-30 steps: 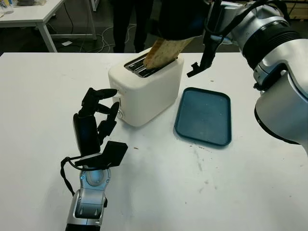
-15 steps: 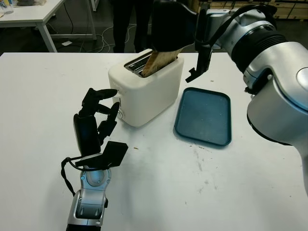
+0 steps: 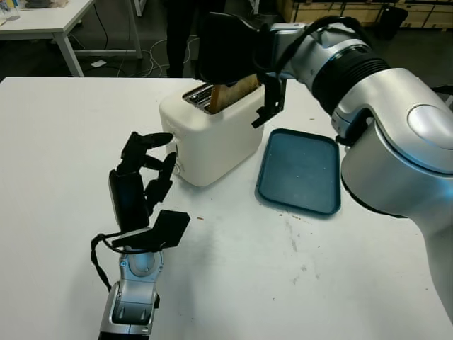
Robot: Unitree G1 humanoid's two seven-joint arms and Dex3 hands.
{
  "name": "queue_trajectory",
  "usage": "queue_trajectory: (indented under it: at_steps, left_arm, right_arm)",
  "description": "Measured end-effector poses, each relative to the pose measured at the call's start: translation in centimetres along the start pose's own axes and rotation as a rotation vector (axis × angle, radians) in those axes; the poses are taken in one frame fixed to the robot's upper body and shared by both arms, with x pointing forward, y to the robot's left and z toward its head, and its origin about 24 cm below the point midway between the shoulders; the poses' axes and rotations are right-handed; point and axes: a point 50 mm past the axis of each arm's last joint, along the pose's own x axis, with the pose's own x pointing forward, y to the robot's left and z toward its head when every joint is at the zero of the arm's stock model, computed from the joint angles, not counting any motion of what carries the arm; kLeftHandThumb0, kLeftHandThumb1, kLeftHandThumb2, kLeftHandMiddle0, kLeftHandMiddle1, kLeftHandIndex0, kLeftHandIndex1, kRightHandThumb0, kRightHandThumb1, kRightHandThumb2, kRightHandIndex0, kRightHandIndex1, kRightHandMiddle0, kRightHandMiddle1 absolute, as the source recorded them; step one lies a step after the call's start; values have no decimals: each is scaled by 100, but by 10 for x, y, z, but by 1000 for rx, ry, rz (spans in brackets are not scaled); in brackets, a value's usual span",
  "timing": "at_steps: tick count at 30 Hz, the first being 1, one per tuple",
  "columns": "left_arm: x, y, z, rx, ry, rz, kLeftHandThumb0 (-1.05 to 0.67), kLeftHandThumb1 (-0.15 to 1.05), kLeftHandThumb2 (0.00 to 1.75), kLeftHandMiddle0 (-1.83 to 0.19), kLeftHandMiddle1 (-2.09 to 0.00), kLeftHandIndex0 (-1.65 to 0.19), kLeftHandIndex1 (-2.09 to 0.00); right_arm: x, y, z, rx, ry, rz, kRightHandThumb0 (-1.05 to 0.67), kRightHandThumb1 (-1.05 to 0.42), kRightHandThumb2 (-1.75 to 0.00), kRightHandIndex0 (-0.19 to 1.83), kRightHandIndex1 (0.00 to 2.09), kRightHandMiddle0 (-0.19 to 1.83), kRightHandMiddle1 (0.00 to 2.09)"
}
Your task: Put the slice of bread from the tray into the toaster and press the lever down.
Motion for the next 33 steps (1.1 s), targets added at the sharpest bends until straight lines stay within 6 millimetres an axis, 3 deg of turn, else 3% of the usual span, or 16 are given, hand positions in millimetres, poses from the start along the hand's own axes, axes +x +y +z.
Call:
queue_trajectory:
  at_steps: [5,7,13,16,18,23,27,31,33]
  left_arm:
    - [0,0,0,0,0,1,-16,92,21,-62,-161,-47,-122]
    - [0,0,0,0,0,1,-16,92,21,-62,-161,-46,-124]
    - [0,0,0,-2,1,1,-18,92,20,-62,-159,-45,-126]
    - [0,0,0,-2,1,1,-18,92,20,-62,-159,-45,-126]
    - [0,0,0,-4,2,1,-17,92,20,-61,-159,-44,-126]
    - [0,1,-1,-10,7,2,-17,92,21,-59,-161,-44,-126]
    - [0,3,-3,-10,13,4,-19,92,21,-59,-162,-44,-125]
    - [1,4,-4,3,9,-4,-20,92,20,-61,-159,-46,-119]
    - [4,4,-4,11,2,-21,-20,92,20,-61,-156,-48,-113]
  right_arm:
    - [-1,-2,-7,42,52,3,-97,-90,-1,1,59,36,1]
    - [-2,-4,-14,158,102,0,-93,-82,0,0,52,32,0]
    - [-11,-8,-39,429,237,30,-93,-79,0,1,14,17,1]
    - [-20,-11,-55,541,307,-10,-96,-76,0,0,41,19,3]
    - [-28,-15,-67,641,367,-105,-80,-76,-1,14,67,37,11]
    - [-59,-14,-85,945,533,-450,-57,-89,-1,63,84,83,19]
    - [-90,20,-57,1296,679,-688,-51,-92,-12,67,112,90,22]
    - [-114,67,-1,1728,828,-749,-42,-92,-19,81,95,96,19]
    - [-122,88,40,1992,917,-787,-41,-92,-25,86,87,98,15]
